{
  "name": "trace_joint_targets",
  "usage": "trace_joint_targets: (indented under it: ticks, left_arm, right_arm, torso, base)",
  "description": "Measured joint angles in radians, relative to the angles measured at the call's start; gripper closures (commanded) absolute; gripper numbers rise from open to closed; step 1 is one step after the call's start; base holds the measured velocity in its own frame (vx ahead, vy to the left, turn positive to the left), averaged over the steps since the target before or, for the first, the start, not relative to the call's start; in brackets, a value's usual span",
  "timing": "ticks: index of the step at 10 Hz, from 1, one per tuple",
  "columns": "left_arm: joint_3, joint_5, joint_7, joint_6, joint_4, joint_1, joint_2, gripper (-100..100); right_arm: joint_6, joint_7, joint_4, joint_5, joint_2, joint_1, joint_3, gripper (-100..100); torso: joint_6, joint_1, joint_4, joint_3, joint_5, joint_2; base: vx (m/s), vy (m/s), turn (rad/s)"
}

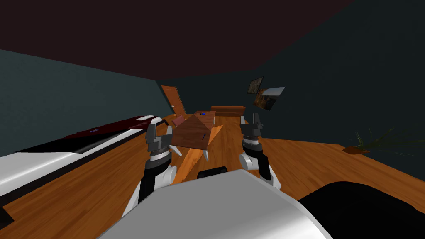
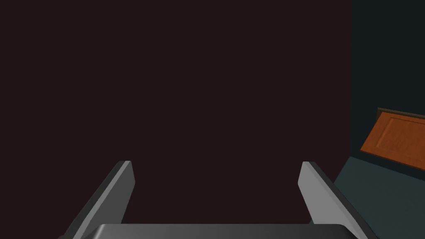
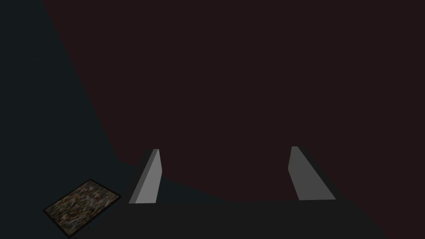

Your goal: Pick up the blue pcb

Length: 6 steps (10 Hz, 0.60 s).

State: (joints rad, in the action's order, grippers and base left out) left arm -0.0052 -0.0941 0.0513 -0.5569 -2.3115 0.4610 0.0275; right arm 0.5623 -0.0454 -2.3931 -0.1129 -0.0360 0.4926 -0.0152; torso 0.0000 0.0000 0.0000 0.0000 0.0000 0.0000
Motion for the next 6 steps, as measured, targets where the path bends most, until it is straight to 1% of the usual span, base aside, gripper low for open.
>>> trace_joint_targets:
  ticks: [1,3,4,6]
  left_arm:
    - [0.003,0.005,-0.002,0.013,0.009,-0.01,0.023,-100]
    - [-0.001,0.015,-0.008,0.038,0.027,-0.008,0.064,-100]
    - [0.003,0.022,-0.01,0.065,0.039,-0.025,0.085,-100]
    - [0.005,0.039,-0.017,0.123,0.062,-0.041,0.121,-100]
  right_arm:
    - [0.0,0.0,0.0,0.0,0.0,0.0,0.0,0]
    - [0.0,0.0,0.0,0.0,0.0,0.0,0.0,0]
    - [0.0,0.0,0.0,0.0,0.0,0.0,0.0,0]
    - [0.0,0.0,0.0,0.0,0.0,0.0,0.0,0]
  torso:
    - [0.0,-0.003,0.0,0.0,0.0,-0.001]
    - [0.0,-0.009,0.0,-0.001,-0.002,-0.001]
    - [0.0,-0.01,-0.001,-0.001,-0.002,-0.003]
    - [0.0,-0.012,-0.001,-0.002,-0.003,-0.004]
  base:
    - [0.003,-0.116,0.034]
    - [0.029,-0.151,0.036]
    - [0.034,-0.16,0.043]
    - [0.058,-0.197,0.05]
